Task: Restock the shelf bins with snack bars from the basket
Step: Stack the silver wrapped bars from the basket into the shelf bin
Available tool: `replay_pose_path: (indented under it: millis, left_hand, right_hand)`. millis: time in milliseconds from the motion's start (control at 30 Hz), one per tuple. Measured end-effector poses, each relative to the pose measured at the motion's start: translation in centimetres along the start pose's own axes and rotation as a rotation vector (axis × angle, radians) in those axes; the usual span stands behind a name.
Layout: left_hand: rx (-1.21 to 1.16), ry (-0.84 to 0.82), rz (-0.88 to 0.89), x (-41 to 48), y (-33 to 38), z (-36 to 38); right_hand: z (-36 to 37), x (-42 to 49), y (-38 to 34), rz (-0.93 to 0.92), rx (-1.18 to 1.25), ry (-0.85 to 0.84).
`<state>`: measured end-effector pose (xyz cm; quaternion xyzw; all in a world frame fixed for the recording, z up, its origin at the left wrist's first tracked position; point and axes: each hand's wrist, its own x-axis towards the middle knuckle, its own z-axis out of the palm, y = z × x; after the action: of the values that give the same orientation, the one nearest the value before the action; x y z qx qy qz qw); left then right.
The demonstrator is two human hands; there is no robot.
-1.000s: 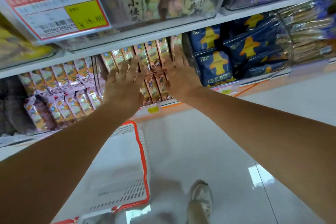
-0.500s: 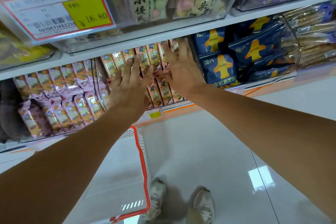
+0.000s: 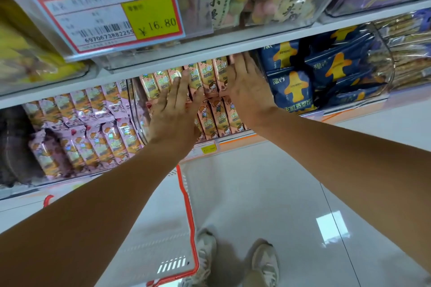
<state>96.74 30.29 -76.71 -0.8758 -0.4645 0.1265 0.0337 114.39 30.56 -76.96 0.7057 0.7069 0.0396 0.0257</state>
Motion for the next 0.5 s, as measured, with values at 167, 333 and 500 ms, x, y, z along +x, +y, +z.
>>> replay_pose_path:
  millis: [167, 333, 500]
  left_hand:
    - [-0.034, 0.025, -0.097, -0.4, 0.4, 0.1]
    - [0.000, -0.049, -0.101, -0.3, 0.6, 0.8]
    - [-0.091, -0.013, -0.129, -0.3, 0.9, 0.6]
  right_hand:
    - [0.7, -1.6, -0.4, -0.089, 0.106, -0.090]
    - [1.5, -1.8, -0.6, -0.086, 0.086, -0.136]
    - [0.0, -2.6, -0.7, -0.032, 0.263, -0.101]
